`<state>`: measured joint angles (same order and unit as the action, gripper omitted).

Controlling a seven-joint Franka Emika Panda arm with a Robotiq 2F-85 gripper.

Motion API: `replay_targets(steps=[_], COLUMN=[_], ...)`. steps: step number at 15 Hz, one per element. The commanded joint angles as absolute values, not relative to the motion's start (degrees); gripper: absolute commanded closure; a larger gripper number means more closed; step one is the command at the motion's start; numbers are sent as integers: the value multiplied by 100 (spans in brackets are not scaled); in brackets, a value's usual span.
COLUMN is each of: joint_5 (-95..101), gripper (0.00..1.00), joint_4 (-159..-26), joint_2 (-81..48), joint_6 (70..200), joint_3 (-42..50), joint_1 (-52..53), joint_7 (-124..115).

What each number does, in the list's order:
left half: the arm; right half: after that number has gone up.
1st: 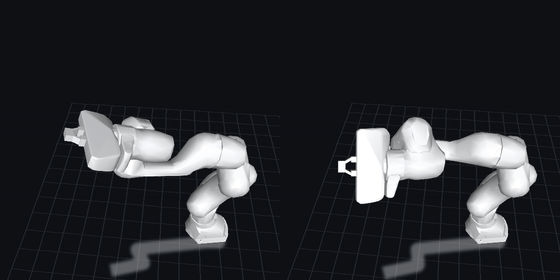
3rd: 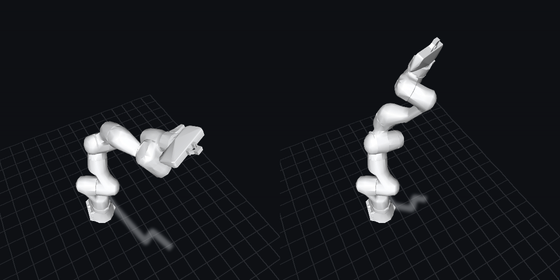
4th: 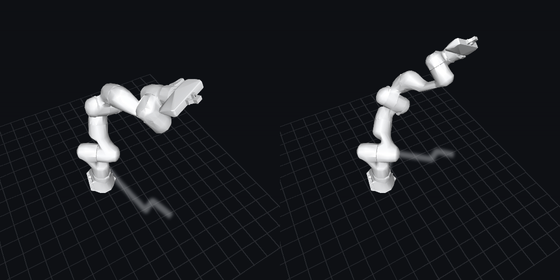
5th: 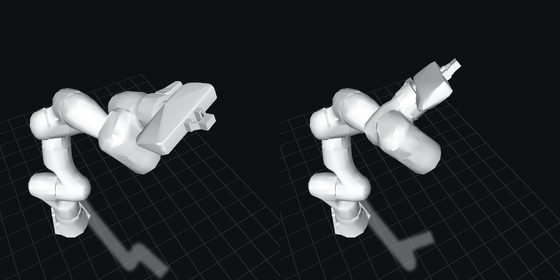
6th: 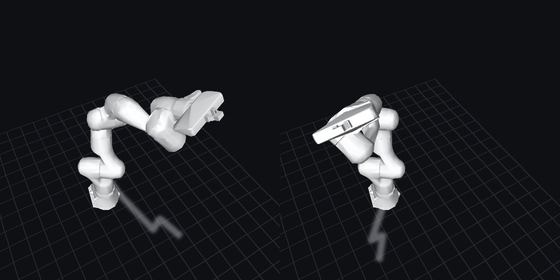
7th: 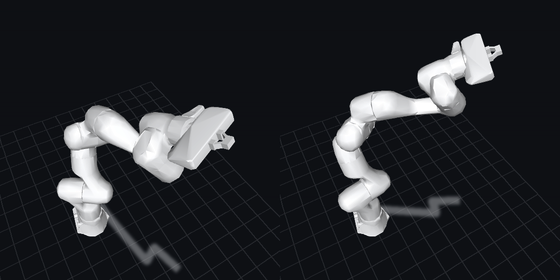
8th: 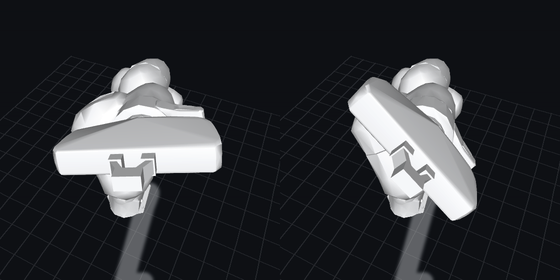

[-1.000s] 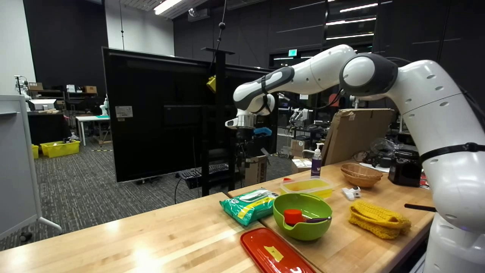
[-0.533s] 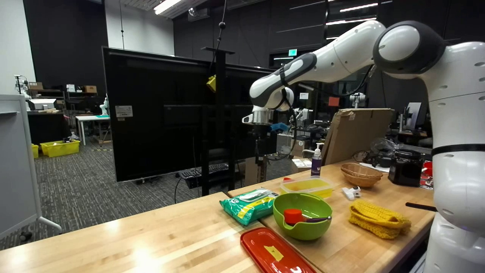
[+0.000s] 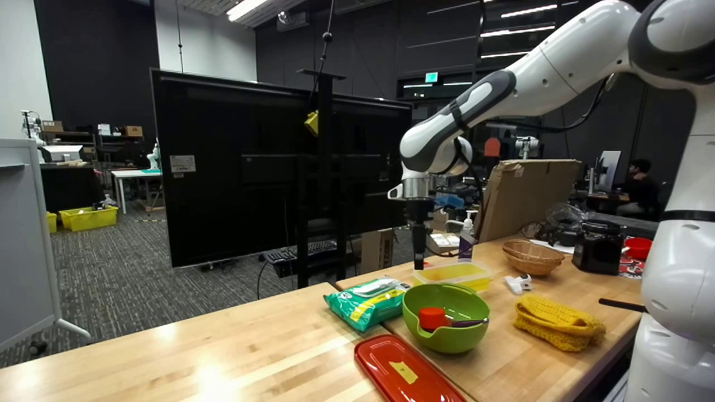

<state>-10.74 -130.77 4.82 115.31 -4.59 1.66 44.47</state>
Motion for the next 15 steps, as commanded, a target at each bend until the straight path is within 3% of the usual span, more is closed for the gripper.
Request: replay_targets(steps=[1,13,15], joint_5=[-1167,-861,-737], gripper=[0,0,0], joint_4=[-14255,-16422,-15962], joint_2=[1475,4081,4057], joint_6=[11939,11630,11209], joint_3=[-431,-280,-207], joint_1=[353,711,727], joint_7=[3826,1966,1948])
